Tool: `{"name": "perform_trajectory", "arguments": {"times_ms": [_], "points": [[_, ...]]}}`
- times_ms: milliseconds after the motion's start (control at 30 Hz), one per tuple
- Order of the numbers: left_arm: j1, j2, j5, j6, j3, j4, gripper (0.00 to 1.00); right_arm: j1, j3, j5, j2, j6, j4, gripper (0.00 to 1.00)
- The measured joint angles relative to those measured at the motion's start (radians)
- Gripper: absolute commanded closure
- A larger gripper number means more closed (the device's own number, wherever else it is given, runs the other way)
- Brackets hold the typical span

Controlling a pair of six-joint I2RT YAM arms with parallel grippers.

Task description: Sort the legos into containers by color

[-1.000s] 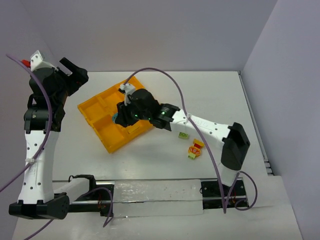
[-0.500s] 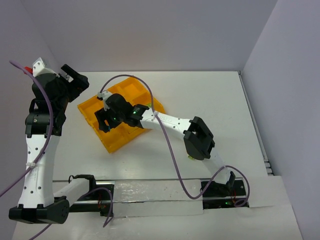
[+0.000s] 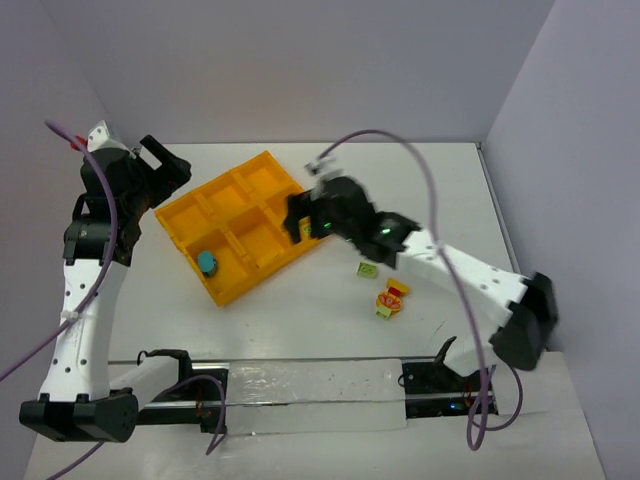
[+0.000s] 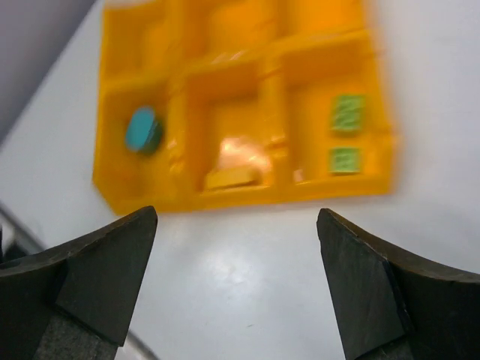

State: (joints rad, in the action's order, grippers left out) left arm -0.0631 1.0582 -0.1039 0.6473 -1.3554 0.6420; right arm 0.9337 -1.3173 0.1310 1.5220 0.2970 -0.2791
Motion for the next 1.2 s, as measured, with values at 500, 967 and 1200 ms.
{"name": "perform_trajectory", "arguments": {"times_ms": [500, 967, 1200], "points": [[-0.127, 0.082, 0.045, -0.035, 0.013, -0.025, 0.01, -0.339, 0.417, 0.111, -0.285, 0.192, -0.189, 0.15], [-0.128, 0.082, 0.045, -0.063, -0.005, -0.024, 0.01, -0.345, 0.427, 0.067, 0.009, 0.266, -0.151, 0.01], [-0.129, 0.082, 0.045, -0.070, -0.005, -0.024, 0.01, -0.345, 0.425, 0.098, 0.056, 0.409, -0.145, 0.01]]}}
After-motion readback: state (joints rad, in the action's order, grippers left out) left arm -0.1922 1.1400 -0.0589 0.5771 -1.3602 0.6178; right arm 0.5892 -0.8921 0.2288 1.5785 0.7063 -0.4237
